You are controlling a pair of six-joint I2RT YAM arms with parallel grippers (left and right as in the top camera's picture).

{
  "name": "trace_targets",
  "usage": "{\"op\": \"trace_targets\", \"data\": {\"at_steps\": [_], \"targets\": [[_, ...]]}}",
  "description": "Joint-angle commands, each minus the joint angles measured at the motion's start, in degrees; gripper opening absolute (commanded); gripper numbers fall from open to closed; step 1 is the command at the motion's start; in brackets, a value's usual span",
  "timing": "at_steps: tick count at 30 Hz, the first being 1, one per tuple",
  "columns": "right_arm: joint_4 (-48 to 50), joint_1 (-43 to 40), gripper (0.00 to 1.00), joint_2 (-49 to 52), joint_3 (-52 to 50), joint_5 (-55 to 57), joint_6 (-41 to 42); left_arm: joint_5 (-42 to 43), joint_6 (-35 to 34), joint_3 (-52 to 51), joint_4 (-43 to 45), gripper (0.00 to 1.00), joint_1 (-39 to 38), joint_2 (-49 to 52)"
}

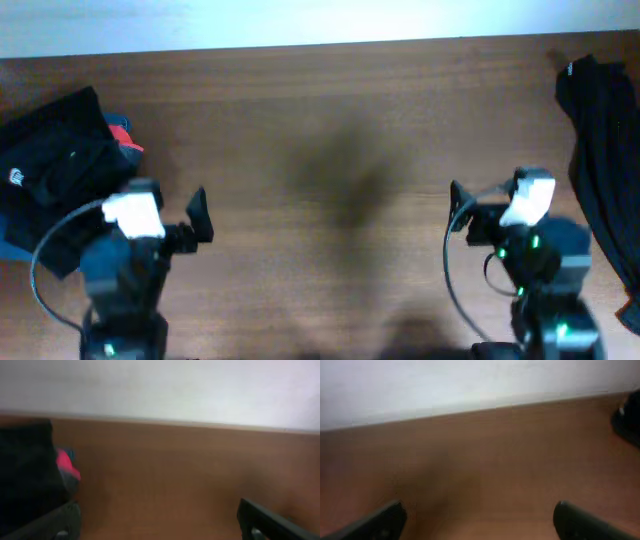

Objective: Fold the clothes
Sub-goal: 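Reach the right gripper to the black shirt at the right edge and grasp it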

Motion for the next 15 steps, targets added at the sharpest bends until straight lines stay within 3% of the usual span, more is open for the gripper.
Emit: {"op": "trace_targets", "data": {"at_steps": [1, 8, 13, 15], "targets": [[-8.3, 0.2, 0.99, 11.8, 12.8, 0.8, 0.2, 2.8, -0.1, 10.9, -8.1, 0.99, -0.1, 11.4], [-14.1, 0.2, 0.99, 27.2, 23.5, 1.0, -3.3, 5.1, -0.1, 22.2, -20.6, 0.99, -0.1, 23.5], [-14.4, -1.8, 0.99, 39.1, 30.1, 15.6, -7.5, 6.2, -0.1, 22.5, -20.3, 0.99, -0.1, 24.1], [-14.3, -8.0, 0.97, 47.9, 34.4, 18.8, -7.5, 6.2, -0.1, 22.5, -20.3, 0.99, -0.1, 24.1]]}}
